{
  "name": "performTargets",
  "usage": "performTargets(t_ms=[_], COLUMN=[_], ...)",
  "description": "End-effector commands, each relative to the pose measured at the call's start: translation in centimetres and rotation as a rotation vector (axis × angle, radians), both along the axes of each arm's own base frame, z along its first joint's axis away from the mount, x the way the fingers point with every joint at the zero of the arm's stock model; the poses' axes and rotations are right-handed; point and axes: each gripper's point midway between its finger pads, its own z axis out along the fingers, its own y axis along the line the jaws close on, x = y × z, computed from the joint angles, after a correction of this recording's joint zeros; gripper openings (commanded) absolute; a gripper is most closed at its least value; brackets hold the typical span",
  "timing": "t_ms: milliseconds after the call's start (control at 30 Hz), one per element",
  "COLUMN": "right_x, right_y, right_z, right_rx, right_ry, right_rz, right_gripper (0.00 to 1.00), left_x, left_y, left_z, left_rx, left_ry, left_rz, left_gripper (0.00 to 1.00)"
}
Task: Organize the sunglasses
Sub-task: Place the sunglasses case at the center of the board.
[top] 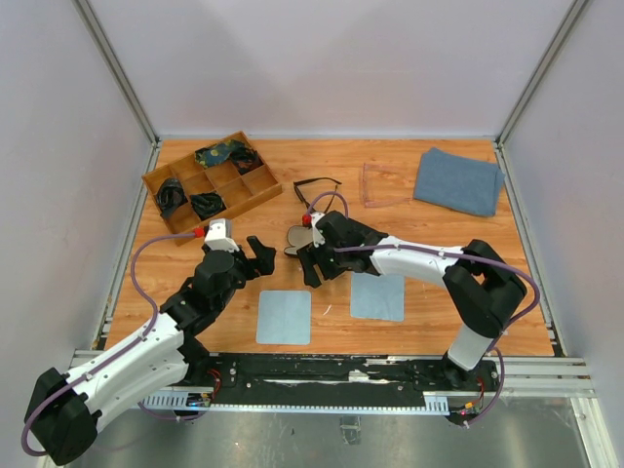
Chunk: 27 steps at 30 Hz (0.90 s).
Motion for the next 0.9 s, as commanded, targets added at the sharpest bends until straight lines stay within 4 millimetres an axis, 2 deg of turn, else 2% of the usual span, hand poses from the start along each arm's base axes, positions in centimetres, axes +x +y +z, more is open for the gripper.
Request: performTargets(t_ms=[0,200,367,567,700,867], right_x=[1.1,0.7,-0.7,-1.5,-1.4,-0.9], right_y=[0.4,0.5,-0.8,-4.5,-7.8,-12.1], right_z=[0.5,0.9,2.2,4.3,4.6,4.7], right_rx=[0.006,0.022,0.050,0.044,0.049,0.082], right_ry=[-0.023,-0.012,-0.021,-0.096,-0.090,-0.115], right_rz=[0.000,0.012,0.006,-0.081,-0.193,-0.336], right_gripper=[0.75,0.75,0.75,0.76,0.75,0.72], left_x=[0.5,0.4,-0.1,-1.5,-2.6,-3.8], left_y=[-0.1,-0.3,-1.2,-3.6,-5.5,-8.9], left_z=[1.7,1.9,2.1,2.5,3.3,3.9], left_rx=[-0.016,-0.021,-0.041,-0.125,-0.164,-0.194], left_ry=[-0.030,-0.032,-0.025,-0.009,-0.014,-0.007], left_rz=[0.006,-0.005,-0.063,-0.173,-0.230,-0.313], left_gripper=[1.00,1.00,1.00,1.00,1.00,1.00])
